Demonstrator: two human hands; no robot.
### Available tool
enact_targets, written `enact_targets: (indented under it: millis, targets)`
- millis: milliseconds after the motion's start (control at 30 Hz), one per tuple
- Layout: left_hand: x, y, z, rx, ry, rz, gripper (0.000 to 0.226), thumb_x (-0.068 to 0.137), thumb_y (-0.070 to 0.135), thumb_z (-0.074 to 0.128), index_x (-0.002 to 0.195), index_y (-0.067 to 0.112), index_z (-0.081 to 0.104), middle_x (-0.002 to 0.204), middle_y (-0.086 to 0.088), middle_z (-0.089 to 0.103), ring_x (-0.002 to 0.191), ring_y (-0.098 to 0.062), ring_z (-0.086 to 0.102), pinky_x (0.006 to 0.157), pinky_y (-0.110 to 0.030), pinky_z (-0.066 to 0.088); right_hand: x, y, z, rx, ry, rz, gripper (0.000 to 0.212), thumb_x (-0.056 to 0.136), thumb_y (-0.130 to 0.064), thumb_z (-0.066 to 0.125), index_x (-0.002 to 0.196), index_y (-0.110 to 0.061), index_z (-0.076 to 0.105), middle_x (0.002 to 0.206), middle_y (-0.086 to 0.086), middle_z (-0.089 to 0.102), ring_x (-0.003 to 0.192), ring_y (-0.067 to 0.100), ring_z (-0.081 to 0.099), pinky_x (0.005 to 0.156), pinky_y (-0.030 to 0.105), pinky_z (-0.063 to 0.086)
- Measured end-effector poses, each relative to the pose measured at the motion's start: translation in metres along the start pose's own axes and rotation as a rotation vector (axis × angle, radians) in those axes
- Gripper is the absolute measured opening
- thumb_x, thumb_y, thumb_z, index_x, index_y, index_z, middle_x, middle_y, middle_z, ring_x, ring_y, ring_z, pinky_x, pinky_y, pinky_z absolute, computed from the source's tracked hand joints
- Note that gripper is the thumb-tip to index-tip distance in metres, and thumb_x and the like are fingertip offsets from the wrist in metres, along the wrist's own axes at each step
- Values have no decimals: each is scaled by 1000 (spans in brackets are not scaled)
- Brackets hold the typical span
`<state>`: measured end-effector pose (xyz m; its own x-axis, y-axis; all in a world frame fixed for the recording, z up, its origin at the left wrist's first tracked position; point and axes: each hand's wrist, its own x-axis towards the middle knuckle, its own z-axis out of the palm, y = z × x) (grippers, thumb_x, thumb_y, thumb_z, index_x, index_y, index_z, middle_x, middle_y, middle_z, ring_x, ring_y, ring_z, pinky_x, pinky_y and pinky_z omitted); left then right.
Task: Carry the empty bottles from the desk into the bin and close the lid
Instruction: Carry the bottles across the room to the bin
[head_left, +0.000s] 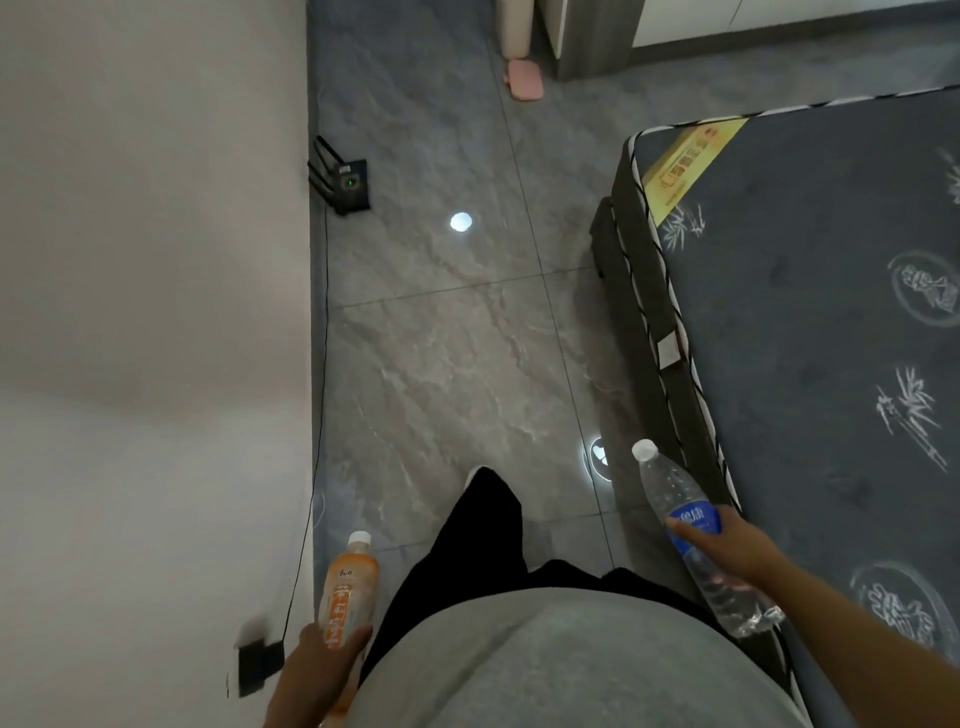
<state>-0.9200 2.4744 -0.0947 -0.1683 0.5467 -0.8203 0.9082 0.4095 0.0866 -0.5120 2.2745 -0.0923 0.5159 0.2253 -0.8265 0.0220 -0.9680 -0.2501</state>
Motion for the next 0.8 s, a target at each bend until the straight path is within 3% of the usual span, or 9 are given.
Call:
enact_targets:
  millis: [100, 267, 433, 533, 700, 800]
  targets:
    - [18, 49, -30, 47, 16, 56, 62, 80, 45, 63, 122, 4, 42, 118, -18, 58, 87, -23, 49, 79, -34, 42, 12, -17, -5, 6, 5, 55, 71, 80, -47, 66, 129, 0, 44, 115, 19, 59, 101, 34, 58, 87, 37, 45]
    - [49, 144, -81, 106, 43, 166, 64, 81, 48, 61, 123, 4, 43, 120, -20, 58, 106, -36, 57, 88, -39, 45, 33, -39, -20, 60, 5, 161, 71, 76, -48, 69, 123, 1, 50, 113, 22, 62, 98, 35, 60, 84, 37, 45]
    - [72, 234, -112, 114, 80, 254, 62, 80, 49, 62, 121, 6, 44, 116, -19, 60, 99, -34, 59, 85, -39, 47, 66, -75, -44, 113, 6, 221, 74, 76, -51, 68, 125, 1, 48, 113, 21, 62, 93, 34, 60, 79, 36, 46]
    - [86, 277, -119, 109, 90, 251, 60, 81, 48, 62, 120, 6, 44, 113, -18, 60, 87, -26, 54, 85, -40, 47, 97, -106, -69, 109, 11, 210, 72, 76, -51, 67, 122, 1, 50, 106, 19, 62, 88, 32, 60, 77, 34, 45]
    - [101, 328, -124, 106, 92, 167, 61, 78, 50, 63, 119, 8, 44, 105, -14, 58, 84, -25, 51, 82, -37, 45, 146, -179, -125, 97, 11, 153, 72, 79, -49, 66, 128, 0, 45, 109, 17, 58, 85, 26, 50, 76, 32, 40]
    - [104, 350, -125, 73, 63, 104, 61, 77, 48, 66, 116, 5, 45, 95, -10, 52, 85, -27, 51, 82, -36, 46, 174, -226, -158, 67, 52, 68, 70, 78, -46, 68, 126, 1, 48, 111, 19, 60, 99, 35, 58, 80, 33, 40]
